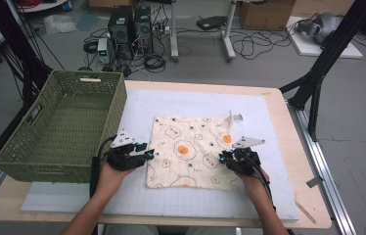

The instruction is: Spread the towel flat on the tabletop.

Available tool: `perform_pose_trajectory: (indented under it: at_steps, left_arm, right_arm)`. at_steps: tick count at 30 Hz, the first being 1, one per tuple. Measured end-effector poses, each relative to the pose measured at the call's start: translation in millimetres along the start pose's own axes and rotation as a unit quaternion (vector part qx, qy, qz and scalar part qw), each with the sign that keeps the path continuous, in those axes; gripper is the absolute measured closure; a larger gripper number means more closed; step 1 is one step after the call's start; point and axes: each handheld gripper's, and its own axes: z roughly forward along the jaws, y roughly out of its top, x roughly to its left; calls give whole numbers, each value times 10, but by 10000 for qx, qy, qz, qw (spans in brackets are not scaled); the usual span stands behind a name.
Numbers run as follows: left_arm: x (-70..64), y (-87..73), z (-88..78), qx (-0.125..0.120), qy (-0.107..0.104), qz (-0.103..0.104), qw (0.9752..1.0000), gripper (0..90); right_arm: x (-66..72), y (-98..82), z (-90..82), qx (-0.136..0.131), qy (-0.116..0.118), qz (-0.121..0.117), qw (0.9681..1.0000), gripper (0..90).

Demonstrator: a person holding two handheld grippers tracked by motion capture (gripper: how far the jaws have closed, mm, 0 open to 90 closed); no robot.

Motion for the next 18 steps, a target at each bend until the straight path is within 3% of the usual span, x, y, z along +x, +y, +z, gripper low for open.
perform_pose_trajectory:
  at_steps: [3, 5, 7, 10, 14, 16, 18]
  left_arm:
    - [28, 59, 62, -54, 116, -1, 9999, 584]
    - [76, 135, 135, -64, 254, -37, 9997, 582]
    - [112, 174, 156, -134, 372, -121, 9991, 570]
    - [170, 212, 192, -186, 557, -212, 9980, 541]
    - [284, 238, 328, -178, 679, -340, 9970, 530]
    - [362, 214, 417, -197, 701, -569, 9957, 536]
    - [441, 198, 522, -88, 782, -657, 9947, 553]
  right_arm:
    - [-9, -12, 76, 285, -18, -205, 9994, 790]
    - [-6, -32, 44, 295, 24, -251, 9992, 832]
    - [-1, -39, -6, 450, -66, -447, 9980, 845]
    - [-45, -55, -63, 572, 1, -351, 9977, 827]
    - [-136, -72, -105, 257, 81, -201, 9994, 741]
    - [-204, -55, -129, 47, 52, -83, 9999, 723]
    - [-270, -45, -138, -51, 52, -4, 10000, 720]
